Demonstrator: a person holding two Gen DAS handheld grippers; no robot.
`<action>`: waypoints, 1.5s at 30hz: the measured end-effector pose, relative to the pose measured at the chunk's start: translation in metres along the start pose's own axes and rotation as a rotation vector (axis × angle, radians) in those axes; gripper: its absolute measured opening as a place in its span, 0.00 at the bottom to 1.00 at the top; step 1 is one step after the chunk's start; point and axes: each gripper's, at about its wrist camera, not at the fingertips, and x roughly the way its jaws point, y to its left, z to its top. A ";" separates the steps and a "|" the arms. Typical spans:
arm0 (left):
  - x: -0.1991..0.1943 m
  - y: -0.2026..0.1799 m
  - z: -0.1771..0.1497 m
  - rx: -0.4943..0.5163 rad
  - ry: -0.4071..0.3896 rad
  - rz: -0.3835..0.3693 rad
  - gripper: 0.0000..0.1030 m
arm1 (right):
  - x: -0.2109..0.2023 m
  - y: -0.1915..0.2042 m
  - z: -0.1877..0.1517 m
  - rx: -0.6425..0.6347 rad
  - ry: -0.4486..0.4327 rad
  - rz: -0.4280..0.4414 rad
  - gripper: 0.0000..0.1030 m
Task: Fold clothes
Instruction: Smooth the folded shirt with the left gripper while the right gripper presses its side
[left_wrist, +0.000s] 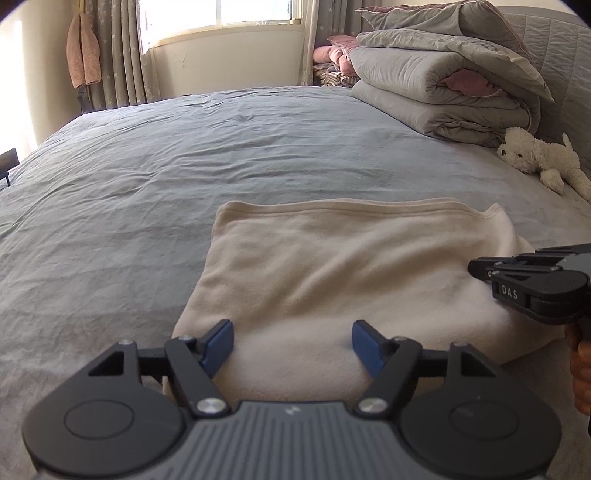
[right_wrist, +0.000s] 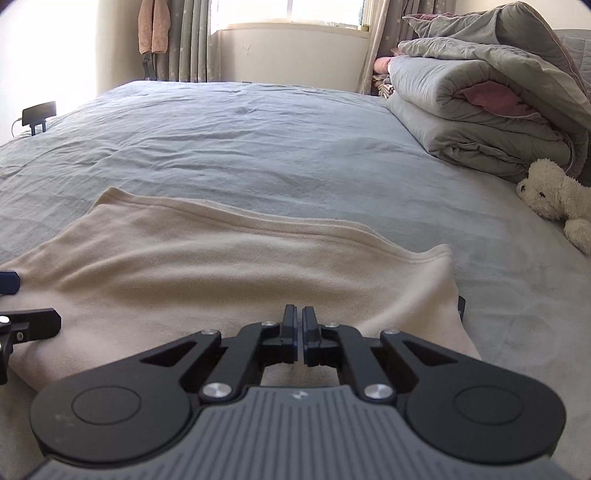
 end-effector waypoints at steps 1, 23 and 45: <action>0.000 0.000 0.000 -0.001 -0.001 0.002 0.70 | 0.000 0.004 -0.002 -0.027 -0.009 -0.012 0.08; 0.001 0.006 0.001 -0.049 0.008 -0.022 0.71 | -0.028 0.011 0.004 0.056 0.013 0.095 0.31; 0.003 0.014 -0.003 -0.079 0.023 -0.027 0.72 | -0.030 0.009 -0.009 0.061 0.077 0.109 0.47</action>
